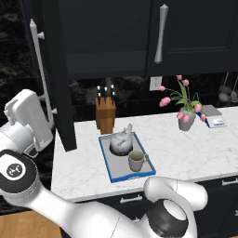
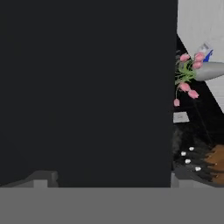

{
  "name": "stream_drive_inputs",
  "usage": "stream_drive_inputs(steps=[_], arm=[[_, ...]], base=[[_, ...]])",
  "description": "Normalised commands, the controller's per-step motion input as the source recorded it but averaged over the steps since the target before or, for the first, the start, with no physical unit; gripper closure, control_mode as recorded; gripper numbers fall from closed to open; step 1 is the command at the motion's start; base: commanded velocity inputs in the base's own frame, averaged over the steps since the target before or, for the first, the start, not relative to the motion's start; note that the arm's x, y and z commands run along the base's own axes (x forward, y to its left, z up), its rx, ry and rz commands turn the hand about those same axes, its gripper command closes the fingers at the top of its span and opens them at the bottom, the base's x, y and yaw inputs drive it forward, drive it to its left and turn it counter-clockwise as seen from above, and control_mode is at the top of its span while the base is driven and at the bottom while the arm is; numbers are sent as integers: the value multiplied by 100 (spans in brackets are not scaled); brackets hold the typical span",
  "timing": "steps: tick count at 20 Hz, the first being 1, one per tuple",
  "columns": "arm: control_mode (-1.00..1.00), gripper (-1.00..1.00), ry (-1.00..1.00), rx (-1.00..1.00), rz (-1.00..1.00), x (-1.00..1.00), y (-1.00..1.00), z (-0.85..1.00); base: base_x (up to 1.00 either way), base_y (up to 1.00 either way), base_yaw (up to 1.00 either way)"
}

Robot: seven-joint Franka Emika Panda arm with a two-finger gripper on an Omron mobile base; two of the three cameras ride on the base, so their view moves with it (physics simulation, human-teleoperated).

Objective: Pick the kettle from the counter and place it on the tray. Then pick the mug from the cabinet and place it on the tray. Then close the cabinet doors.

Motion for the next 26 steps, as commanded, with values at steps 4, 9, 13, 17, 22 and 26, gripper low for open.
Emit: stream_drive_inputs(steps=[4,9,13,17,22,26], arm=[[-100,-100,13,5,0,14,-74,39],[-100,-100,15,4,0,18,-76,34],[-100,-100,17,3,0,26,-74,36],[-100,-100,17,3,0,26,-75,31],[-100,-100,15,3,4,30,-77,26],[-100,-100,9,4,9,35,-76,14]], base=[[0,0,0],[0,0,0],[0,0,0],[0,0,0],[0,0,0],[0,0,0]])
